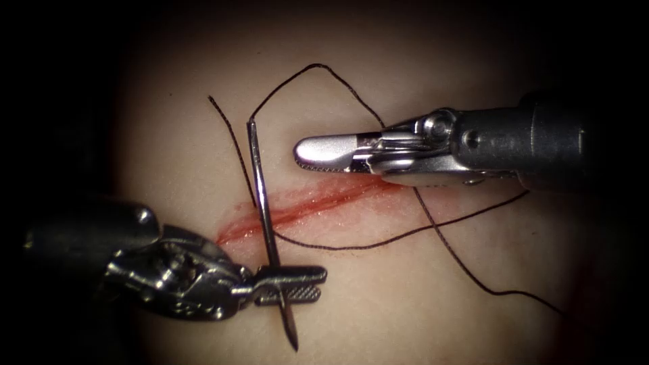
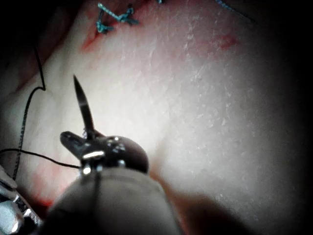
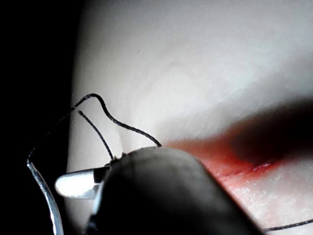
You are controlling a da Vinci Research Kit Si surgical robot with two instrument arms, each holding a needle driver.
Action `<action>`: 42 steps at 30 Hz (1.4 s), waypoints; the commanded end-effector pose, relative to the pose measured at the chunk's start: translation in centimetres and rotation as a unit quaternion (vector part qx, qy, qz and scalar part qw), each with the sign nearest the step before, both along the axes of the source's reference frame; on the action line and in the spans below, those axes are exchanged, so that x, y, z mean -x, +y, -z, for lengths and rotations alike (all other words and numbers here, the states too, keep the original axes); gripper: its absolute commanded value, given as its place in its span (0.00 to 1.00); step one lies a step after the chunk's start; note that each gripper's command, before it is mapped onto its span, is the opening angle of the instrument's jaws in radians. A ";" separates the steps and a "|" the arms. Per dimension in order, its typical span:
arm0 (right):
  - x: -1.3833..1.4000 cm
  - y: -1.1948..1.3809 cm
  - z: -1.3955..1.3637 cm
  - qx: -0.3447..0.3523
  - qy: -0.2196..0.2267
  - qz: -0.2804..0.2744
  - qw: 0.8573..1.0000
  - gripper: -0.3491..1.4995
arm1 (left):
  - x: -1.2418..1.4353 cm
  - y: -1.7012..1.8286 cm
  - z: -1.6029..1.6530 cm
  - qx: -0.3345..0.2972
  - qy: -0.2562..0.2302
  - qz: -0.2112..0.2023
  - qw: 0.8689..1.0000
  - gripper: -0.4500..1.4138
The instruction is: Wound Closure
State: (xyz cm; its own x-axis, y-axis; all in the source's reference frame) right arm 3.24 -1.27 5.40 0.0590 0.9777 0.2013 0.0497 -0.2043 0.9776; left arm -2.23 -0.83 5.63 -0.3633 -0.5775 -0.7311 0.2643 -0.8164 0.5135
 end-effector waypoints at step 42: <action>-0.42 -0.10 -0.01 0.068 0.094 0.047 0.992 0.00 | 0.11 -0.04 -0.03 -0.105 -0.013 0.013 0.994 0.33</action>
State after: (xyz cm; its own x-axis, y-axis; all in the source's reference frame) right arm 3.57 -1.38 5.39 0.1774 0.9833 0.0415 0.2202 -0.0807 0.9721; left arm -2.30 -0.84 5.61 -0.3610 -0.3718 -0.8553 0.2179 -0.9253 0.3103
